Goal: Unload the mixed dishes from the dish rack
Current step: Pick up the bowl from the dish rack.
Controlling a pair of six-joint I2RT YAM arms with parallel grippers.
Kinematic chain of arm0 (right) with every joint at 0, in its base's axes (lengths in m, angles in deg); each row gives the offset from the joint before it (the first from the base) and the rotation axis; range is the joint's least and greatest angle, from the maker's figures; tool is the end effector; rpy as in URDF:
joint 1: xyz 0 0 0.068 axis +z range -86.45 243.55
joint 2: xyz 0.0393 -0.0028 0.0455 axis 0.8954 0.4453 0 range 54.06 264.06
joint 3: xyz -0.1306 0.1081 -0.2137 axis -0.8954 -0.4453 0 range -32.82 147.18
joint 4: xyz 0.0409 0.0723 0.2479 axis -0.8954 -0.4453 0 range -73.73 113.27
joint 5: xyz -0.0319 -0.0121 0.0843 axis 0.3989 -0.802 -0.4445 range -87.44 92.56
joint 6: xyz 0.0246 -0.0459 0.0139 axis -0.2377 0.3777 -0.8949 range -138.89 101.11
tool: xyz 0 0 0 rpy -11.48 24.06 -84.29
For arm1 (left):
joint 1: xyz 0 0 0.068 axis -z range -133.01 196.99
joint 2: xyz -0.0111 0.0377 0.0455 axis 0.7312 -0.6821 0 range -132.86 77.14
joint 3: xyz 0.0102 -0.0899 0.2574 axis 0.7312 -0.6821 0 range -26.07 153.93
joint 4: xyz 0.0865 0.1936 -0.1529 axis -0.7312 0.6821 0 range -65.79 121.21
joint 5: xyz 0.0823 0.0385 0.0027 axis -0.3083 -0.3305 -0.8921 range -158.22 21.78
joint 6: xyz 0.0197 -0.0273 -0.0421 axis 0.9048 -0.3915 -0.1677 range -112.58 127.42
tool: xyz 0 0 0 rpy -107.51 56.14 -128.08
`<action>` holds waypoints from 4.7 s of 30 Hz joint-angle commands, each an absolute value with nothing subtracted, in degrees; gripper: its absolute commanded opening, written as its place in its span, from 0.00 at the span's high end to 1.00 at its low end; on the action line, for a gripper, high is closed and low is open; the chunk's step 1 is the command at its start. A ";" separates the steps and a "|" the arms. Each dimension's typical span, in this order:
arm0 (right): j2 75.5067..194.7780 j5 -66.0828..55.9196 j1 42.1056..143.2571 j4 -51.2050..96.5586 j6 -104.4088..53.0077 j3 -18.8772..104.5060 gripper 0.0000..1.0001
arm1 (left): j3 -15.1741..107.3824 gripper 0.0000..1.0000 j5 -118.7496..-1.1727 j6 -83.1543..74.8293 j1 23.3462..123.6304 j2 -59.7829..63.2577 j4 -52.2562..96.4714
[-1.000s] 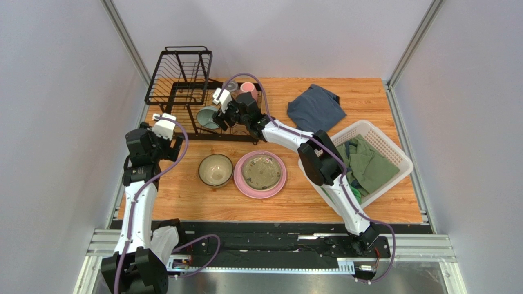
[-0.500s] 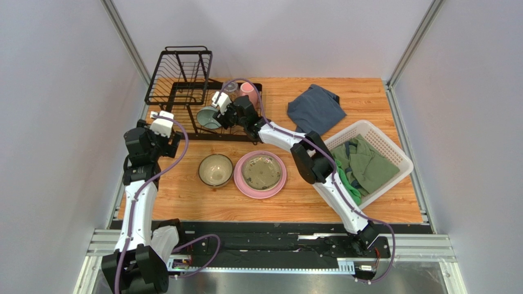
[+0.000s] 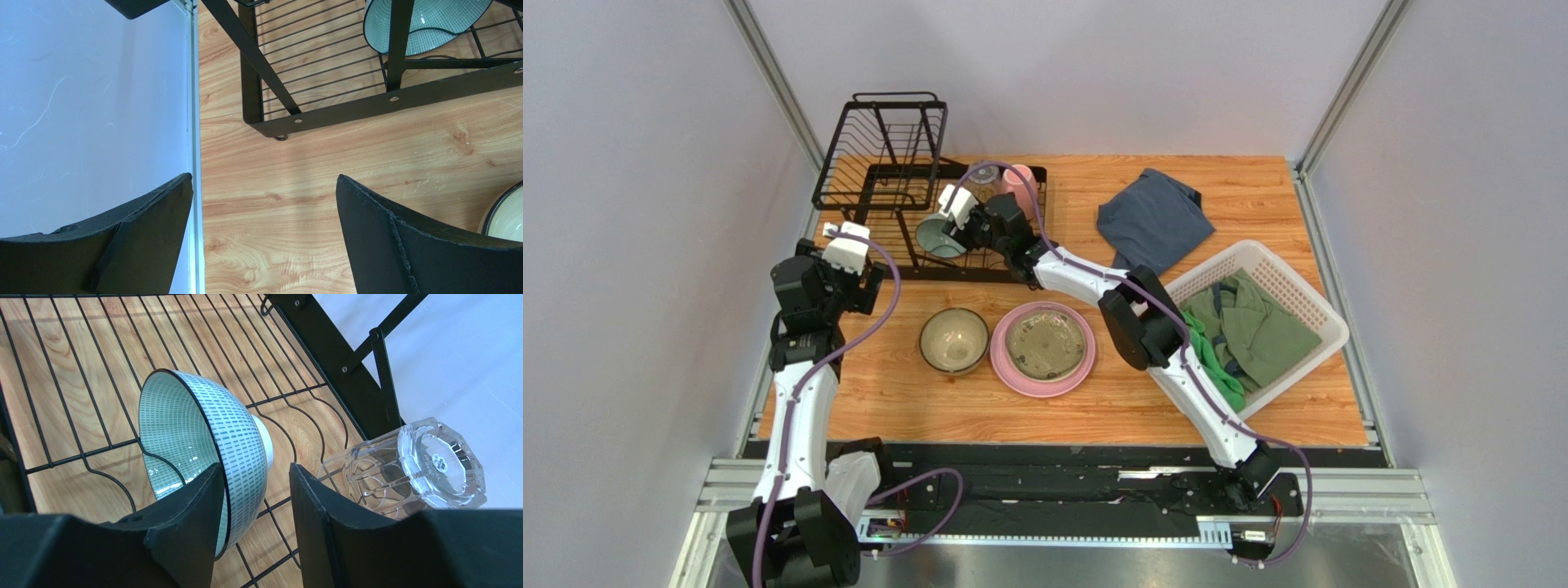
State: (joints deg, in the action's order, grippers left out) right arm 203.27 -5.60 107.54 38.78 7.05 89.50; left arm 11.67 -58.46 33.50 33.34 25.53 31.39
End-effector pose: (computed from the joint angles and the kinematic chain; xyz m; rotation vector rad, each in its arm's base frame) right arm 0.4279 0.4200 0.1697 -1.1038 1.3977 0.3537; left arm 0.2055 0.0436 0.2807 0.3234 1.9172 0.2968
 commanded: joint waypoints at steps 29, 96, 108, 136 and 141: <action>204.88 2.29 110.49 54.56 17.94 85.57 1.00 | 10.59 0.06 -58.55 33.00 32.66 27.04 27.73; 201.28 9.76 108.82 63.36 2.39 86.18 1.00 | 11.02 0.07 -61.80 33.43 32.22 23.53 26.23; 201.02 11.53 108.38 64.23 -0.69 86.63 1.00 | 10.94 0.07 -62.60 33.61 31.96 23.71 26.41; 183.27 8.71 106.36 52.03 -1.22 70.54 1.00 | 12.08 0.07 -58.73 33.78 31.87 24.85 29.39; 178.00 6.96 105.92 47.01 -2.01 66.77 1.00 | 12.69 0.07 -55.58 35.01 31.87 25.64 31.50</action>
